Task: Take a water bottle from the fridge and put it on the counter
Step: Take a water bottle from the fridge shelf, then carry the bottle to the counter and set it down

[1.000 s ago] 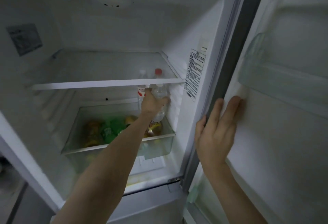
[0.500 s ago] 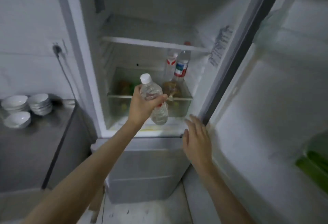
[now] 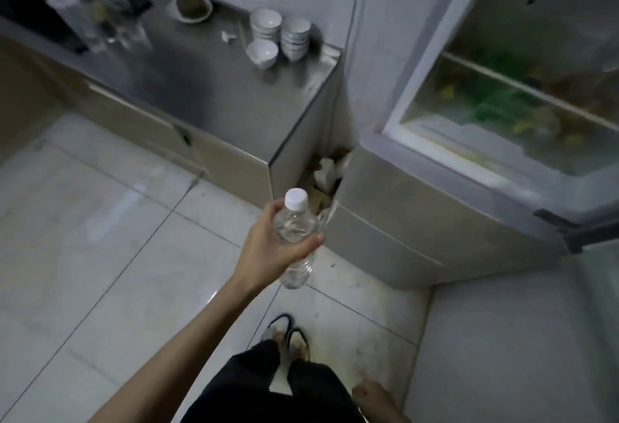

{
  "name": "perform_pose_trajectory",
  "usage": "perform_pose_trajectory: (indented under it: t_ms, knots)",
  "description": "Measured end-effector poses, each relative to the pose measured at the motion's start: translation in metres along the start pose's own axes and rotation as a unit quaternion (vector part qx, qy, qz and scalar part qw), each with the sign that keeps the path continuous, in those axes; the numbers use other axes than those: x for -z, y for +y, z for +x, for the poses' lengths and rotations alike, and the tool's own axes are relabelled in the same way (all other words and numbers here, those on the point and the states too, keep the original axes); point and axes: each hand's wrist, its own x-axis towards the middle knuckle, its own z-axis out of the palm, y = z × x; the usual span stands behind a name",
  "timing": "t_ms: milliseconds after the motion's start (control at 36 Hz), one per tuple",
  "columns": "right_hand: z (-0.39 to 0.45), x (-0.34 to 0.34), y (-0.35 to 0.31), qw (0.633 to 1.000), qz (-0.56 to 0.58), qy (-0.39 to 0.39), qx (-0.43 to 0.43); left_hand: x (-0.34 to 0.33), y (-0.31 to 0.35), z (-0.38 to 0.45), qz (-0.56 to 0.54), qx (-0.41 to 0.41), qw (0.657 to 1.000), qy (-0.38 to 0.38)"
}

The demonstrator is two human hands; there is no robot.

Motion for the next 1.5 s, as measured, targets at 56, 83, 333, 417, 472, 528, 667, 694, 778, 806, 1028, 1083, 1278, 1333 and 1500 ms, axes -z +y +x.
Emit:
perform_pose_trajectory:
  t_ms: [56,83,333,417,472,528,667,694,778,806,1028,1083,1278,1333,1500]
  knots:
    - [0.003,-0.008,-0.001,1.0,0.011,-0.005,-0.002,0.02,-0.022,-0.015,0.009,0.025,0.999,0.037]
    - [0.007,-0.011,-0.006,1.0,0.02,-0.006,-0.006,0.031,-0.032,-0.022,0.015,0.038,0.997,0.059]
    - [0.03,-0.01,-0.107,0.993,-0.111,-0.043,0.009,0.133,-0.09,-0.109,0.039,0.127,0.964,0.23]
    - [0.035,-0.01,-0.188,0.987,-0.146,-0.045,0.054,0.173,-0.106,-0.133,0.035,0.154,0.947,0.281]
    - [0.038,-0.014,-0.251,0.981,-0.155,-0.045,0.106,0.198,-0.119,-0.145,0.022,0.174,0.934,0.313]
    - [0.043,-0.021,-0.315,0.974,-0.161,-0.059,0.15,0.225,-0.132,-0.151,0.004,0.195,0.918,0.347]
    - [0.061,-0.042,-0.458,0.961,-0.148,-0.081,0.22,0.295,-0.173,-0.14,-0.02,0.238,0.882,0.406]
    - [0.064,-0.044,-0.48,0.959,-0.149,-0.086,0.226,0.311,-0.18,-0.133,-0.022,0.243,0.878,0.411]
    - [0.074,-0.04,-0.534,0.957,-0.171,-0.088,0.219,0.362,-0.19,-0.105,-0.026,0.256,0.875,0.41]
    - [0.076,-0.035,-0.547,0.959,-0.174,-0.086,0.207,0.378,-0.191,-0.094,-0.028,0.254,0.877,0.407]
    - [0.09,0.007,-0.614,0.986,-0.118,-0.011,0.116,0.52,-0.173,0.025,-0.016,0.201,0.918,0.342]
    - [0.094,0.017,-0.624,0.99,-0.108,-0.006,0.089,0.551,-0.166,0.059,-0.007,0.185,0.927,0.327]
    - [0.143,0.047,-0.676,0.997,0.031,-0.044,-0.059,0.646,-0.169,0.183,0.015,0.162,0.945,0.283]
    - [0.146,0.044,-0.695,0.994,0.045,-0.068,-0.073,0.654,-0.17,0.196,0.017,0.159,0.948,0.275]
    - [0.178,0.072,-0.841,0.998,0.028,-0.06,0.021,0.719,-0.164,0.306,0.035,0.154,0.952,0.261]
